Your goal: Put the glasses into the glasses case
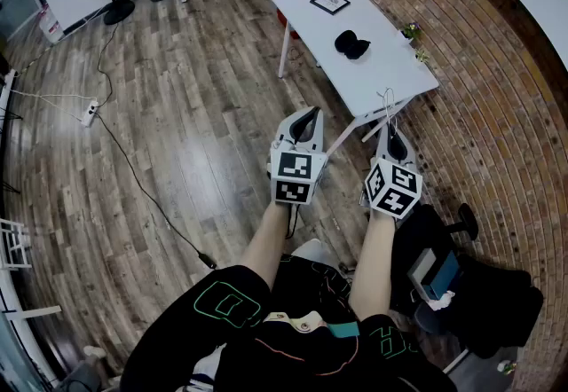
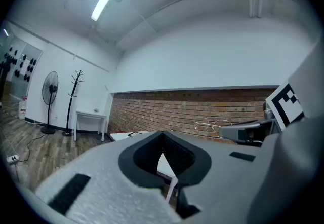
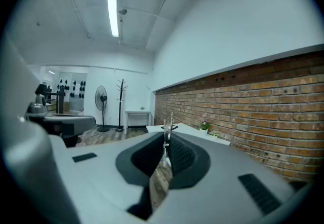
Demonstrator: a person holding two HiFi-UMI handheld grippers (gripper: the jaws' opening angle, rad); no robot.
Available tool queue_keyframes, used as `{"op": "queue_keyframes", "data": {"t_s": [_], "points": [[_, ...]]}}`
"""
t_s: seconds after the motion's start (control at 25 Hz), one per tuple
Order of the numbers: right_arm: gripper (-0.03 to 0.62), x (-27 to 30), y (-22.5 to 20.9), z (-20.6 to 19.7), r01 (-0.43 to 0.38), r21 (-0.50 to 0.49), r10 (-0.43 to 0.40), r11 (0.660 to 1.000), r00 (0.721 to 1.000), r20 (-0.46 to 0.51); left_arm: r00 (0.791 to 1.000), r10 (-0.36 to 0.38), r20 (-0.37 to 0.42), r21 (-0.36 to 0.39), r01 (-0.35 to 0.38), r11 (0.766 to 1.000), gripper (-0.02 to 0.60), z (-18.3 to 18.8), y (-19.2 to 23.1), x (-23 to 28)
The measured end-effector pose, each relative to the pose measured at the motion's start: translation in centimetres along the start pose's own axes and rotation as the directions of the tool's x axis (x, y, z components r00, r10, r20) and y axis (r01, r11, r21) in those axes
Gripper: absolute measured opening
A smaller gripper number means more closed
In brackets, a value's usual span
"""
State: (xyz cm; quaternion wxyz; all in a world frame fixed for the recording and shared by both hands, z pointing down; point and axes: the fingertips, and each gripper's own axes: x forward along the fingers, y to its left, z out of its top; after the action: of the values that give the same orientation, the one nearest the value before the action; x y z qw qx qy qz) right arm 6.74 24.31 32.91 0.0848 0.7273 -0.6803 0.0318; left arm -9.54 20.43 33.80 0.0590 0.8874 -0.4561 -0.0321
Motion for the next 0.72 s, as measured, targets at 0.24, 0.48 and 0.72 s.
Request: {"op": "queue_keyframes", "data": {"t_s": [0.24,0.48,0.72], "points": [[0.016,0.3,0.9,0.5,-0.027,-0.015,0.027,1.000,1.000,0.012,1.000,0.006,-0.004,-0.019,-0.006,1.000,0.000,-0.2,0.8,0.1],[0.018,0.4,-0.3,1.4,0.007,-0.020,-0.007,1.000,1.000,0.020,1.000,-0.017,0.004,-0.019,0.017,1.000,0.000,0.3,0.3,1.3],[0.018,1.2,-2.7,2.2,0.042,0.011,-0.043,0.999,0.999,0.030,0.999,-0.033,0.013,0.002,0.033,0.999,0.000,0.8,0.2,2.9]]}}
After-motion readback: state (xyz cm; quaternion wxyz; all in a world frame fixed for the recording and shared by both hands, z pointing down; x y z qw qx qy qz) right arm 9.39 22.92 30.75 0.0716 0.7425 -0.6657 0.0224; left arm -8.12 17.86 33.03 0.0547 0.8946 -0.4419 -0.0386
